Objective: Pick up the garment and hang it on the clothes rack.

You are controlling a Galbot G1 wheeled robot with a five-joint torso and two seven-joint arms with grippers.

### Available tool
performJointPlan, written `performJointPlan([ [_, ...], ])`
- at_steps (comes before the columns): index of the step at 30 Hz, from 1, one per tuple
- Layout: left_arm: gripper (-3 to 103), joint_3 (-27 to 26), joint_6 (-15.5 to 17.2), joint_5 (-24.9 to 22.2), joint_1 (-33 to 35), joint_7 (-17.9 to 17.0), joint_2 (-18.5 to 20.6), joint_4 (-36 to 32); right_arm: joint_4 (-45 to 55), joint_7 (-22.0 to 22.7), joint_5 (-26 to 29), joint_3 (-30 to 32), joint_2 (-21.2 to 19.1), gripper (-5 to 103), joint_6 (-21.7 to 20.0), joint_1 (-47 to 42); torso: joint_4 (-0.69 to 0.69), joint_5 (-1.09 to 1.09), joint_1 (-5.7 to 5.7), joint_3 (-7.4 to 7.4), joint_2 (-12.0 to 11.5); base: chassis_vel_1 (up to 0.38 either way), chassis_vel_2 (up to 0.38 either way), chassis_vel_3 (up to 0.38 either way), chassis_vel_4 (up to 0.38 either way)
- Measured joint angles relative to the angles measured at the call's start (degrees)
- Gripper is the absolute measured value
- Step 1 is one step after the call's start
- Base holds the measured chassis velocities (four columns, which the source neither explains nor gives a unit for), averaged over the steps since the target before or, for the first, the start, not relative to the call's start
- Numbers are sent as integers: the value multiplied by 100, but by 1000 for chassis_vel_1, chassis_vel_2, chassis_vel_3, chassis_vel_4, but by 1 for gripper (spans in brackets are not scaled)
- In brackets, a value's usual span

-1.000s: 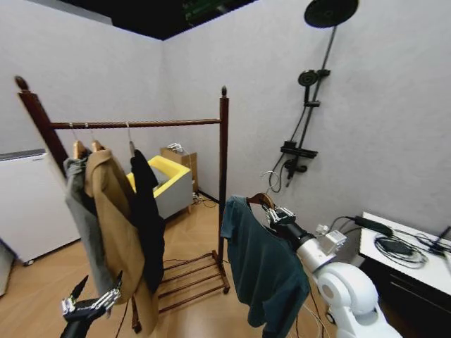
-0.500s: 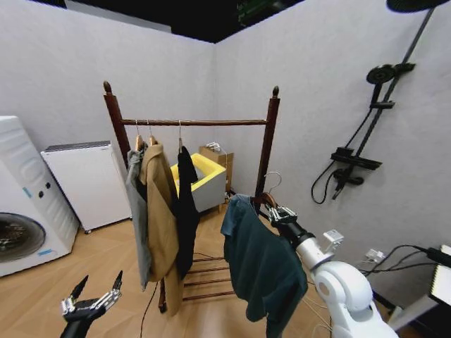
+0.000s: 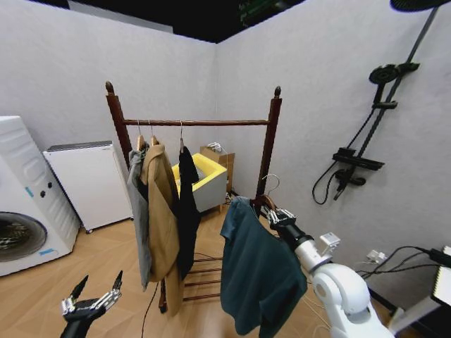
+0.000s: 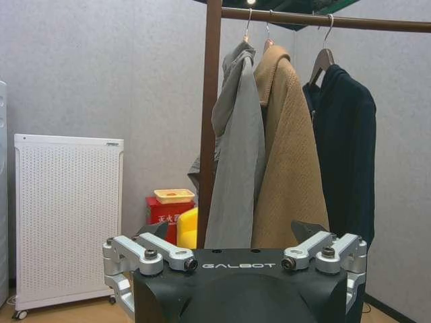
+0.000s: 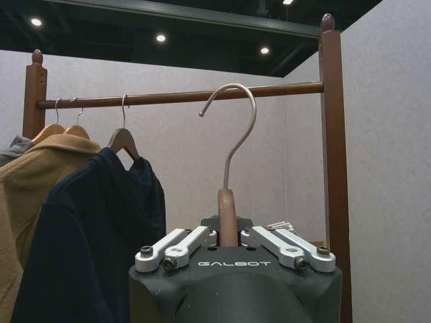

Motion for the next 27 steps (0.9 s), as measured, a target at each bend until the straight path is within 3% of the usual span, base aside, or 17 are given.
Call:
performJointPlan([
  [15,100,0,1,0,0,0,0,0,110,-23,-139,-182,77,9,11,-66,3,-1,7,2,-3,-171,162,175,-169],
  [21,100,0,0,0,-1,1,1,0,84,-59,-122,-193,58,9,33,-46,-3,-1,6,1,-4,-90,68,40,-33],
  [27,100,0,0,0,1,0,0,0,-22,-101,-112,-191,46,9,91,-34,2,0,-4,-1,2,76,9,-21,38],
])
